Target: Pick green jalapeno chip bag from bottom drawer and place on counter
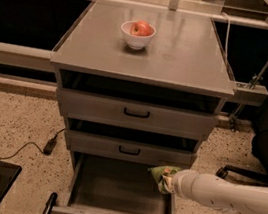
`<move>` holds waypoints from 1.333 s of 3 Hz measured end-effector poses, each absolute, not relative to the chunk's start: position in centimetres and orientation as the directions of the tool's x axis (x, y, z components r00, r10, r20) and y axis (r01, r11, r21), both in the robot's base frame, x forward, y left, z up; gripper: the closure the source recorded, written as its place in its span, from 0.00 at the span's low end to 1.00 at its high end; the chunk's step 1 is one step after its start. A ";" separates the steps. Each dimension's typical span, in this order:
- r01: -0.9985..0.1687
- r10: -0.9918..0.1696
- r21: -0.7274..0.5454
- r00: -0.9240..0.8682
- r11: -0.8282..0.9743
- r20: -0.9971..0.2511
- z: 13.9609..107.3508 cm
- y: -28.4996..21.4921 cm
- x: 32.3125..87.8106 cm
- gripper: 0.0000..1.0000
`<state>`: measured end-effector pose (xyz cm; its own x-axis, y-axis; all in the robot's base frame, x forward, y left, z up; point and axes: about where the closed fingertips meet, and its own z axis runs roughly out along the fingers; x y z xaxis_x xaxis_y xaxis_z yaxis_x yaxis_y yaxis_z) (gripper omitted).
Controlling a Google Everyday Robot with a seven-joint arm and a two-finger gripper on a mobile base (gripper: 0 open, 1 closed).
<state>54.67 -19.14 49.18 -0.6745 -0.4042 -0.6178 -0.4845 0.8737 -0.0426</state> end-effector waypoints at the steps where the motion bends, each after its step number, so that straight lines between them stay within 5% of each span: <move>1: -0.558 -0.468 -0.096 -0.577 0.825 -0.669 55.1 -17.6 55.9 1.00; 4: -0.581 -0.549 -0.250 -0.419 0.774 -0.724 68.5 -15.4 56.6 1.00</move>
Offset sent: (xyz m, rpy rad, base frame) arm 0.0235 0.0742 0.3084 -0.1777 -0.3799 0.2773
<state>56.55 -15.41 68.45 -0.4189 -0.5485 -0.7237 -0.5814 0.7741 -0.2502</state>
